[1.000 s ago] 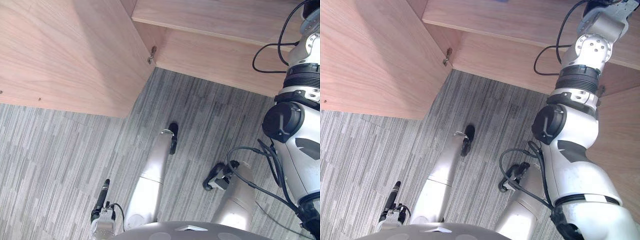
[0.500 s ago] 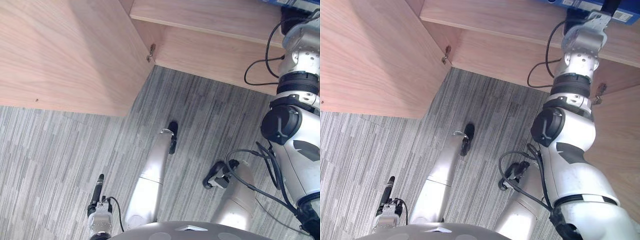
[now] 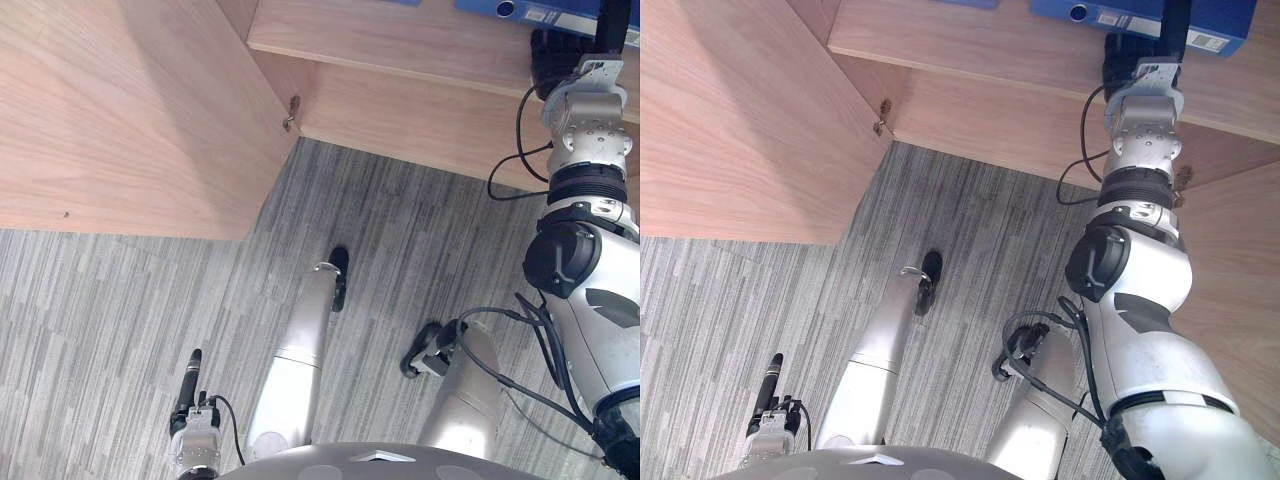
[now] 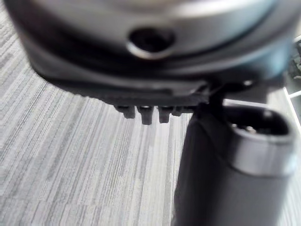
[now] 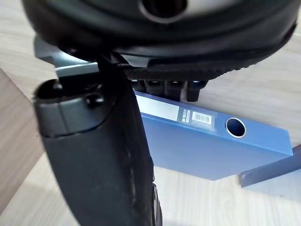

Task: Walk over to the cabinet, pick up the folder, carry it to the office cabinet, place the folder inside the office cabinet, then close the office cabinet door

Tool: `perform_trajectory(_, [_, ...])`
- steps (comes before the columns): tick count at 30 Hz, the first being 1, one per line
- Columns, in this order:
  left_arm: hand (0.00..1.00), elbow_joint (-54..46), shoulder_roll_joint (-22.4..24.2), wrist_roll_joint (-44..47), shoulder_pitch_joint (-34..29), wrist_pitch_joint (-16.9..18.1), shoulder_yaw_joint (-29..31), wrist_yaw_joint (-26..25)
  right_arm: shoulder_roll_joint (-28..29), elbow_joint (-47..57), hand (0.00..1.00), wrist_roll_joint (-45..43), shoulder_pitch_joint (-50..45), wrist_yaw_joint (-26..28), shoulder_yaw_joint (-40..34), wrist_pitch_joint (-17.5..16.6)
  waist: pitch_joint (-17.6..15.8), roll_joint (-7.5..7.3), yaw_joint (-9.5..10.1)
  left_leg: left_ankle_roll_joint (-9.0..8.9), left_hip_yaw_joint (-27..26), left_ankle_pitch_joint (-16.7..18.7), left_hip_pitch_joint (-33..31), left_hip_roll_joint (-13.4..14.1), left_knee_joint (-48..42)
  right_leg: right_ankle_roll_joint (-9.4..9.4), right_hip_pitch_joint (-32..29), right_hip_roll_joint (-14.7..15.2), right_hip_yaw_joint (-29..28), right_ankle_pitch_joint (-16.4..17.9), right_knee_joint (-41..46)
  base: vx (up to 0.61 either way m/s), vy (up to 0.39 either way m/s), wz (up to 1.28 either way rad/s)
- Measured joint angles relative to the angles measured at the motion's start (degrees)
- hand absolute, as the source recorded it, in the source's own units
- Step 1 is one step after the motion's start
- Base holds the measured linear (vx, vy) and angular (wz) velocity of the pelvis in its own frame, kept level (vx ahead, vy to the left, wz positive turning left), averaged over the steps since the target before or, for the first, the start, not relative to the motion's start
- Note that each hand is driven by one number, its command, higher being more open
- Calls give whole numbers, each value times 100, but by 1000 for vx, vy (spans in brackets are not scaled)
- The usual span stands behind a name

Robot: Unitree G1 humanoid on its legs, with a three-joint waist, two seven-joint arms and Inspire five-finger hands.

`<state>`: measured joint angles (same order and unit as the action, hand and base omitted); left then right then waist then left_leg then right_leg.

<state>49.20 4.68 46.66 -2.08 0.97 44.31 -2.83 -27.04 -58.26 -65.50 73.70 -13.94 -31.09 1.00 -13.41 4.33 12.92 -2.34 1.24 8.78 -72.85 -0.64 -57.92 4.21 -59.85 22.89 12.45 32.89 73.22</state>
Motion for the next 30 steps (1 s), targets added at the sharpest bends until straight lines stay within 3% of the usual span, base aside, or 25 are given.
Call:
perform_trajectory(5, [100, 37, -1, -2, -5, -2, 2, 88, -65, -46, 100, 447, -93, 106, 231, 158, 91, -23, -10, 0, -6, 0, 11, 11, 12, -5, 8, -7, 0, -4, -26, 0, 0, 0])
perform_trajectory(9, [100, 90, -1, -4, -25, -1, 1, 170, -275, -47, 100, 2117, -88, 331, 711, 451, 92, -23, -8, 3, 6, -1, 10, 22, 6, -6, 7, -10, -2, -24, -34, 0, 0, 0])
perform_trajectory(12, [100, 279, -1, -4, -30, -2, 2, 215, -430, -46, 100, 3969, -86, 579, 930, 618, 91, -23, -12, 11, 7, -4, -1, 27, 0, -2, 2, -12, -4, -43, -41, 0, 0, 0])
perform_trajectory(17, [100, 491, -3, -4, -62, -16, 236, 263, -494, -32, 100, 5566, -90, 988, 923, 703, 92, -24, -61, 18, 6, -6, -73, 59, -13, -2, -69, -46, -15, -81, -56, -1, 5, -3])
perform_trajectory(22, [100, 500, -1, 9, 86, -74, -142, 342, -722, -2, 100, 6284, -142, 1700, 1270, 763, 94, -28, -94, 33, -39, -11, -89, 138, 7, -7, -111, -126, -36, -157, -130, -4, 13, -9])
perform_trajectory(26, [100, 408, -1, 9, 260, -131, -81, 398, -820, 83, 100, 6510, -299, 2227, 1672, 723, 122, -80, -212, 38, -56, -13, -85, 145, -1, -3, -109, -137, -49, -163, -136, 1, 1, -1])
perform_trajectory(30, [100, 387, -9, 7, 248, -132, 156, 476, -1196, 365, 100, 6956, -604, 2825, 2665, 523, 152, -132, -204, 55, -101, 7, -58, 221, -4, 9, -112, -209, -104, -207, -193, 1, 9, -11])
